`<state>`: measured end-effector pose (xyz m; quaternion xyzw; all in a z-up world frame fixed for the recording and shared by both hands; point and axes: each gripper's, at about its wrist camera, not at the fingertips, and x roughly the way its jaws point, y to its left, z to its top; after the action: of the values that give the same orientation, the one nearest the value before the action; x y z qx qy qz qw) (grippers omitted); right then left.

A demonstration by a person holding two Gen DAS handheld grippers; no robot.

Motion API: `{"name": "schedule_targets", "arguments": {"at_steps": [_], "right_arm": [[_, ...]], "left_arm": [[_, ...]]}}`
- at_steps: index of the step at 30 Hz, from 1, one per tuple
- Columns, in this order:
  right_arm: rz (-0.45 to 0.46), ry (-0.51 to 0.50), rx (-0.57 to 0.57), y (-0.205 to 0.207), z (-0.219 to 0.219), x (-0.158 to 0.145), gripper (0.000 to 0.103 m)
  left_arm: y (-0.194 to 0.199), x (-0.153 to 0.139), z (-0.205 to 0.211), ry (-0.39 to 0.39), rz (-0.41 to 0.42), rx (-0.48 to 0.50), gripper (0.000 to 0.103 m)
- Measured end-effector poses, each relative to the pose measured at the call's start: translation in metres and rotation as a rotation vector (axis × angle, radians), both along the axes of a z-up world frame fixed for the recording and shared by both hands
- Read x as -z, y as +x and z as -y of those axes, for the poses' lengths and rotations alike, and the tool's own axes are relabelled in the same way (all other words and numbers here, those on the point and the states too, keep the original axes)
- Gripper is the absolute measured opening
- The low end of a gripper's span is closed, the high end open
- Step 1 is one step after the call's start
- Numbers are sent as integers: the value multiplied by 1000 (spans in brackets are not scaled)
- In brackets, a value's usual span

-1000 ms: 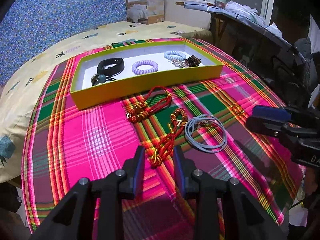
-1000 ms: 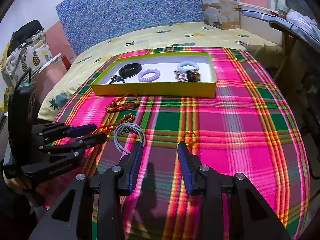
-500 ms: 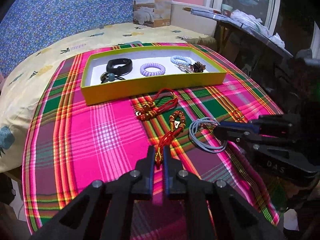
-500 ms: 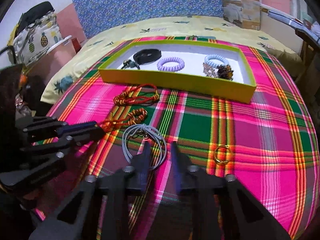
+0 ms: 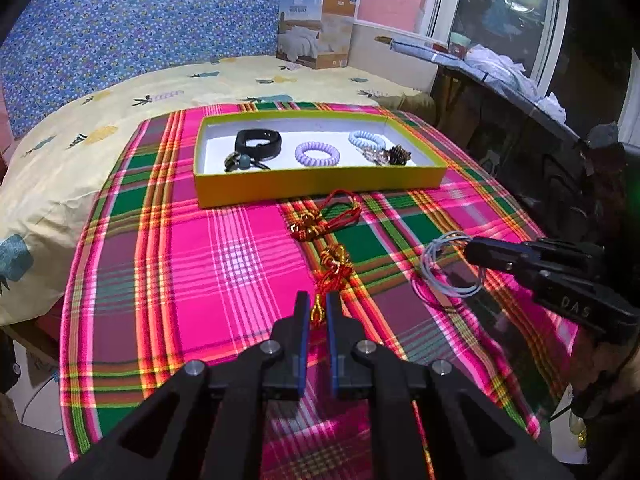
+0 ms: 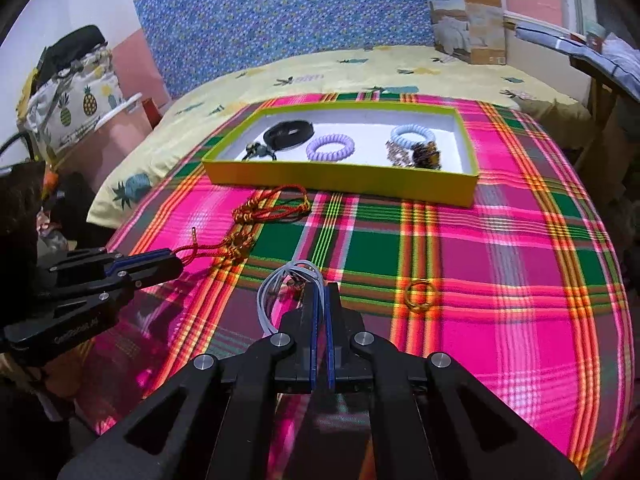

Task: Organize jewelry
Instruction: 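Grasp the red tasseled cord with the left tool while the right tool grasps the grey cord bracelet, then carry the red cord and grey bracelet over the white box with both tools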

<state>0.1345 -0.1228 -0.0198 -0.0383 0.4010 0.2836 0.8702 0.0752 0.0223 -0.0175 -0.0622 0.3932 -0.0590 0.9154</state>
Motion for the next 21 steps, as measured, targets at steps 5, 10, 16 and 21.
{"name": "schedule_targets", "arguments": {"at_steps": [5,10,16,21], "right_arm": [[21,29,22,-3,11,-13,3],[34,43,26,-4,12,-21,3],[45,50,25,-3,11,-28,3],[61,54,26,2,11,-36,3]], "left_arm": [[-4,-10,-1,-11,24,-2,8],[-7,-19,-3,-15,45,-1,8],[-7,-32,-6,-16,71,-1,8],[0,-47,-9,-6,101,2,8]]}}
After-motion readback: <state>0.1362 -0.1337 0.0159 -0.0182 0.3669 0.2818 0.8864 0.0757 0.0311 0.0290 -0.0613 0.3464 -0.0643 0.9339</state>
